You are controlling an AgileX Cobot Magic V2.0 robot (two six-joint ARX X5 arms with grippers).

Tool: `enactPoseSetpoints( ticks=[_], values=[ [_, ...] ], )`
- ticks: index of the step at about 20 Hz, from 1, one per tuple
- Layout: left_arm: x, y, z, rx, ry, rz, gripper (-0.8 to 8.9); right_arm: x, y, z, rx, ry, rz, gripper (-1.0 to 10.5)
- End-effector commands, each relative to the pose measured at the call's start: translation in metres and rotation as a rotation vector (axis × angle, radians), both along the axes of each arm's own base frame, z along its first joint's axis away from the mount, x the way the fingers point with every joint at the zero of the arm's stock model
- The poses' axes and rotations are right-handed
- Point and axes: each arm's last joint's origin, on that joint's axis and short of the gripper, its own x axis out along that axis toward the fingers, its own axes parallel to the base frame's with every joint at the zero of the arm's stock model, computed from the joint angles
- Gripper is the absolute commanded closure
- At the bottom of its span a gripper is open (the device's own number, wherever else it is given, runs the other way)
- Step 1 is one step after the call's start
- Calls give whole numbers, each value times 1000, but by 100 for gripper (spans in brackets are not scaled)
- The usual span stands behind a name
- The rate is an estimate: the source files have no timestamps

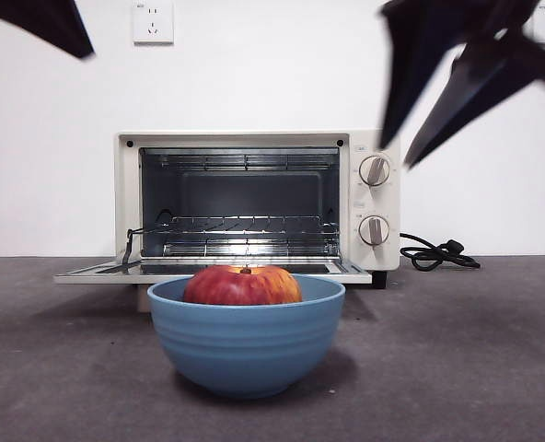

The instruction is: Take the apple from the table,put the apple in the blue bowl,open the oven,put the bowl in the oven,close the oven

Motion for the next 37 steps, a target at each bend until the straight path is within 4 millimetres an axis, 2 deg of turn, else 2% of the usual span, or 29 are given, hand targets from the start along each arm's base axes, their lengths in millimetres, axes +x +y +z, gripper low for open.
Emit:
enactPoseSetpoints(
  ticks=[1, 5, 9, 14, 18, 20, 22, 23, 34, 37],
  values=[
    [-16, 6, 6, 13, -7, -9, 819, 9, 8, -16, -13, 34, 15, 538],
    [-43, 17, 10, 91, 4, 8, 819, 20, 17, -39, -64, 104, 10, 534],
    [-57, 22, 16, 80, -22, 13, 819, 28, 24, -58, -116, 150, 10, 538],
    [-62, 24, 17, 76, -26, 16, 819, 34, 37, -74, -121, 156, 11, 544],
    [-62, 24, 17, 76, -26, 15, 819, 35, 44, -83, -163, 158, 6, 692],
    [-62, 24, 17, 75, -27, 15, 819, 35, 45, -85, -165, 157, 7, 706],
    [-62, 24, 17, 76, -27, 16, 819, 35, 45, -85, -161, 153, 6, 879],
    [-62, 24, 17, 76, -27, 16, 819, 36, 46, -85, -159, 152, 5, 924],
    [-63, 24, 18, 75, -31, 14, 818, 36, 48, -84, -141, 141, -8, 958],
    [-63, 25, 18, 76, -32, 12, 818, 43, 53, -67, -133, 106, -46, 959]
  ],
)
